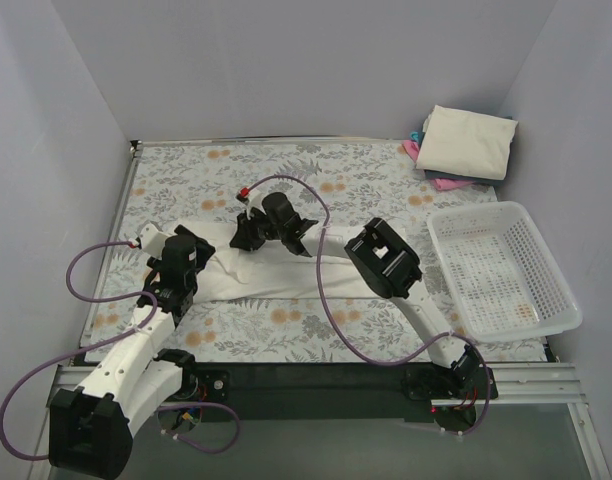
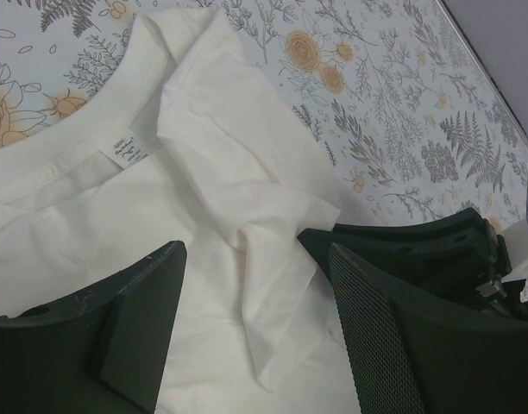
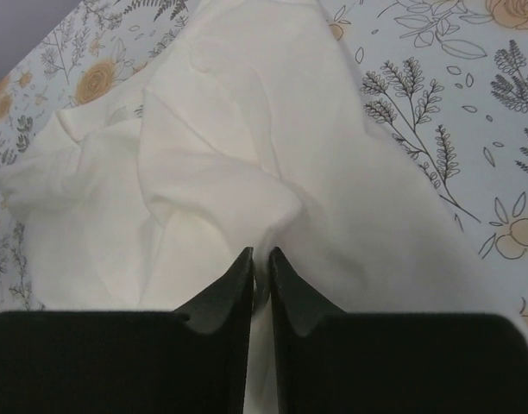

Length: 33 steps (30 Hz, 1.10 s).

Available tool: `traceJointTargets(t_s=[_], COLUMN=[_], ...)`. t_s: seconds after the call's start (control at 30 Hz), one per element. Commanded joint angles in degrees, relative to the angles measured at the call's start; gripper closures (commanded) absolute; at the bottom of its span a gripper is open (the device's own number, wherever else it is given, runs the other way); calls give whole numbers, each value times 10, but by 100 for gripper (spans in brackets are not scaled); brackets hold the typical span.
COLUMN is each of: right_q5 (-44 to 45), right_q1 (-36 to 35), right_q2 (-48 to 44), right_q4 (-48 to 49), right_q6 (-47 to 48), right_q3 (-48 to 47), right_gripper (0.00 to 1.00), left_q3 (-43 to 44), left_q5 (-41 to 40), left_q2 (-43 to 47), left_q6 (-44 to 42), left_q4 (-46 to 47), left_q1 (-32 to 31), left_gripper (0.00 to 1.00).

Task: Fold and stack the t-shirts
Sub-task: Fold the tshirt

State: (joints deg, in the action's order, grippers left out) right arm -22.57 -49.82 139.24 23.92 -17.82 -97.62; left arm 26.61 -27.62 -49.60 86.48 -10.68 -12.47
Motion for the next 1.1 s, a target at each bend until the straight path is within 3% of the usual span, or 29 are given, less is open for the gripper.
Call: traceJointTargets(t_s=[0.0, 0.13, 0.63, 0.9, 1.07], right_q5=[13, 19, 14, -77, -164], right_q1=[-10, -25, -81, -90, -96], right_q2=[-20, -42, -103, -86, -57], right_q4=[12, 17, 58, 93, 164], right_q6=[18, 38, 79, 35, -25], right_q3=[-9, 13, 76, 85, 84], right_gripper=[92, 99, 99, 99, 99], left_q3=[-9, -12, -13, -18, -18], left_q5=[-1, -4, -13, -26, -26], left_q2=[15, 17, 21, 43, 43], left_q6=[5, 6, 7, 14, 15], left_q4=[4, 4, 0, -8, -11], left_q1=[3, 3, 3, 3, 3], left_gripper=[38, 38, 37, 37, 37])
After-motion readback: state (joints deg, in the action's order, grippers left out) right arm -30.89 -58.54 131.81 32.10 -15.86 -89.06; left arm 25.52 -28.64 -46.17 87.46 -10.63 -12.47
